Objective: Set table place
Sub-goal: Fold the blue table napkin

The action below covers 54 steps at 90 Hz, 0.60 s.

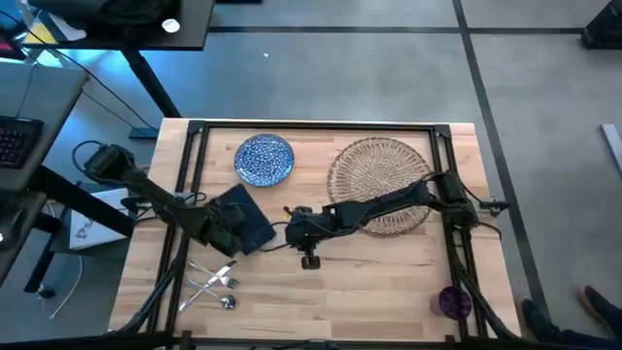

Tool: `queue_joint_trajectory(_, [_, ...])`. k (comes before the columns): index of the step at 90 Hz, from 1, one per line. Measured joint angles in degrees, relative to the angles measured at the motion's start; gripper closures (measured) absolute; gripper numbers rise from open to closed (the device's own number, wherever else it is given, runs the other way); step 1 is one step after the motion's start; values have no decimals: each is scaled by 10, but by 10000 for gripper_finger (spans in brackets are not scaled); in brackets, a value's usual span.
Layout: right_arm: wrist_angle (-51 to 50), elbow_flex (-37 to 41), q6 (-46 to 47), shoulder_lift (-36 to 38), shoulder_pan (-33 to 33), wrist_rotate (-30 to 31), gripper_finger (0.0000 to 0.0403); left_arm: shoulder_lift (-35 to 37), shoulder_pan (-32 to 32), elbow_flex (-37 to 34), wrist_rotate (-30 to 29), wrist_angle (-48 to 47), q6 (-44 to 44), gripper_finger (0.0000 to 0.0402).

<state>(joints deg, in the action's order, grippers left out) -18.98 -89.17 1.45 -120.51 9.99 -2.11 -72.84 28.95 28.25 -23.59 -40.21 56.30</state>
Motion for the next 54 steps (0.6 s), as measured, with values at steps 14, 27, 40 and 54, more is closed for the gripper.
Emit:
queue_joint_trajectory(14, [27,0,-13,-4,-2,50,403,35,-1,2,-5,94,-56,278])
queue_joint_trajectory(27, [96,0,-58,-42,-8,132,403,35,-1,2,-9,124,-79,278])
queue_joint_trajectory(40, [211,0,-71,-99,-22,140,403,35,-1,2,-9,78,-49,278])
queue_joint_trajectory(54, [275,0,-57,-144,-27,180,403,36,-1,2,18,-6,17,278])
